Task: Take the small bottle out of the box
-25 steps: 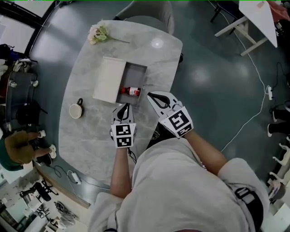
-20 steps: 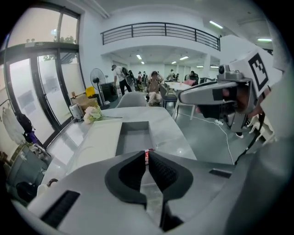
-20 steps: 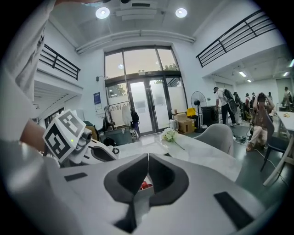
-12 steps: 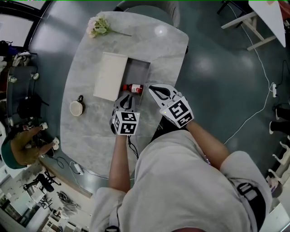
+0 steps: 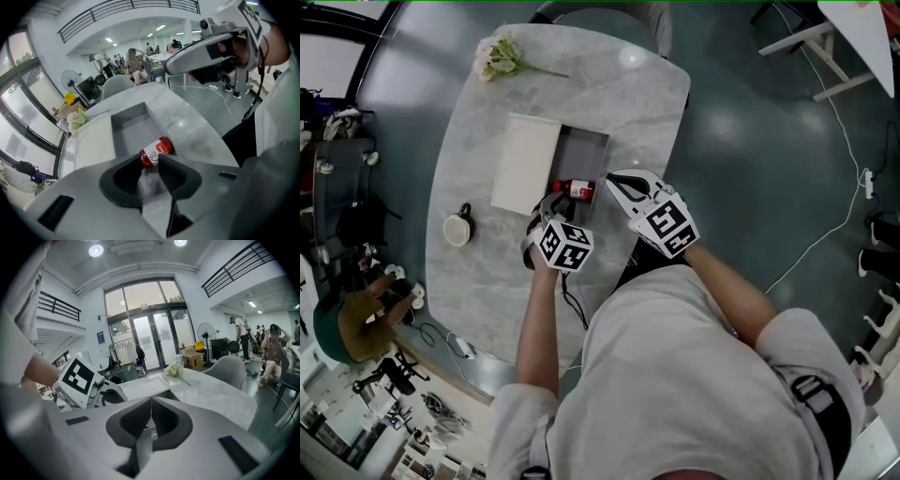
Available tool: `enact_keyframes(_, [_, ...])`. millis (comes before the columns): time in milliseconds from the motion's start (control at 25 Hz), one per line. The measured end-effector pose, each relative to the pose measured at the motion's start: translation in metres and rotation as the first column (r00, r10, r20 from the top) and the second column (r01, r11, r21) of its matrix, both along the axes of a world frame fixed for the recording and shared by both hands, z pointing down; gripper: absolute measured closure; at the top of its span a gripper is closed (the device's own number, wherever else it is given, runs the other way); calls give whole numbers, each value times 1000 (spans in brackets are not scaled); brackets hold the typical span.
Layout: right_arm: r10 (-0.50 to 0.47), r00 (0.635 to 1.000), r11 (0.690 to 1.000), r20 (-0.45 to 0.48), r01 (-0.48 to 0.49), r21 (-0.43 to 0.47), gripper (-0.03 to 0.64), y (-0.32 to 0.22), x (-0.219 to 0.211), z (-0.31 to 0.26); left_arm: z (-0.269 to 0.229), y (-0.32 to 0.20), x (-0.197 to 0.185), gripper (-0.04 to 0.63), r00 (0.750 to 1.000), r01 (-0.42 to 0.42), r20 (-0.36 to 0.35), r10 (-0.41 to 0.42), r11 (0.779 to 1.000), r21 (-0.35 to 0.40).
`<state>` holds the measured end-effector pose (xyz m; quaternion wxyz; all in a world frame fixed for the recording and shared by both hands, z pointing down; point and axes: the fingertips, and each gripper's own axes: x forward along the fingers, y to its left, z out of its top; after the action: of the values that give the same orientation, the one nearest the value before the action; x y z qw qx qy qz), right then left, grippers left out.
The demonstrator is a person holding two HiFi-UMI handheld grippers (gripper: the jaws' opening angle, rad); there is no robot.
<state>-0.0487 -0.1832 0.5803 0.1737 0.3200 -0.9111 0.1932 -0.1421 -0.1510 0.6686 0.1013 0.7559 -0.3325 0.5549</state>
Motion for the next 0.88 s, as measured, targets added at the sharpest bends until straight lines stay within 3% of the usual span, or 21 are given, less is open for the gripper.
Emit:
enact_keyframes(320, [-31, 1000, 999, 0, 31, -36, 591, -11, -3, 14, 13, -5, 1, 482, 989, -119, 83, 122, 992, -42])
enact_keyframes(560, [-68, 998, 995, -8, 67, -71, 591, -14, -9, 24, 21, 0, 6, 463, 958, -253, 113, 263, 963, -97])
enact_keyframes(880, [-106, 994, 990, -10, 105, -93, 591, -18, -16, 36, 37, -4, 9, 411, 918, -341, 162, 361, 930, -139])
